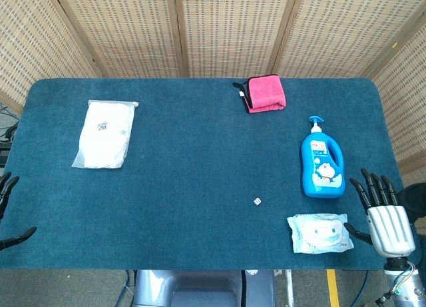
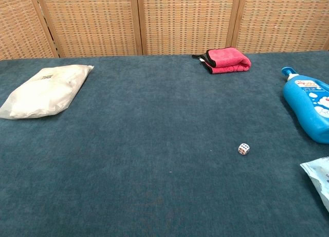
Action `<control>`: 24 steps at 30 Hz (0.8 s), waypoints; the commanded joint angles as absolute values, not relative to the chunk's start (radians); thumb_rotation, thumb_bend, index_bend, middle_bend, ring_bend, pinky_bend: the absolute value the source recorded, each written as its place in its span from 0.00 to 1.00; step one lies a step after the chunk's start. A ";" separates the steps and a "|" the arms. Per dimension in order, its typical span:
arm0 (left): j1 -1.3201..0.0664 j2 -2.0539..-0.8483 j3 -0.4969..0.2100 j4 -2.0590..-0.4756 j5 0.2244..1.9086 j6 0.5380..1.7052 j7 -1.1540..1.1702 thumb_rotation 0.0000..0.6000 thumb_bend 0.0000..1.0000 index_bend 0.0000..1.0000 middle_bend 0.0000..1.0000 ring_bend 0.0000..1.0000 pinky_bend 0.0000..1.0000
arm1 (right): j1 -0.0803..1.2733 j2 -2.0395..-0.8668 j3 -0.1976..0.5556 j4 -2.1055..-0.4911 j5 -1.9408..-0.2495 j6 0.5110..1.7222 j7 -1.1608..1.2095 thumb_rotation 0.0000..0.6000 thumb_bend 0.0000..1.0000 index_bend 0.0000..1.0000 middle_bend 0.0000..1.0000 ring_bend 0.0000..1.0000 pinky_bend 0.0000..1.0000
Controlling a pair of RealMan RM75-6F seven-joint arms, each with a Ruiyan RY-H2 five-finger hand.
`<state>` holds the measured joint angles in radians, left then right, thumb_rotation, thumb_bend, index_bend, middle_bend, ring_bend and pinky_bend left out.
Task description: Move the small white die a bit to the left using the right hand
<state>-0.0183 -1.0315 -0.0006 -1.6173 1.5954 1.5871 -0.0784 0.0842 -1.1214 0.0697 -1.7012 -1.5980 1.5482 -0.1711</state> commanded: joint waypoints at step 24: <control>-0.053 -1.021 -0.031 -1.642 1.522 1.514 -0.067 1.00 0.00 0.00 0.00 0.00 0.00 | 0.469 -1.181 0.155 -1.709 -1.434 0.961 -0.151 1.00 0.22 0.38 0.00 0.00 0.00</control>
<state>-0.0512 -1.0225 -0.0288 -1.6405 1.5252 1.5165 -0.0656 0.4178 -1.1441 0.1316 -1.7212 -1.4908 1.0331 -0.1168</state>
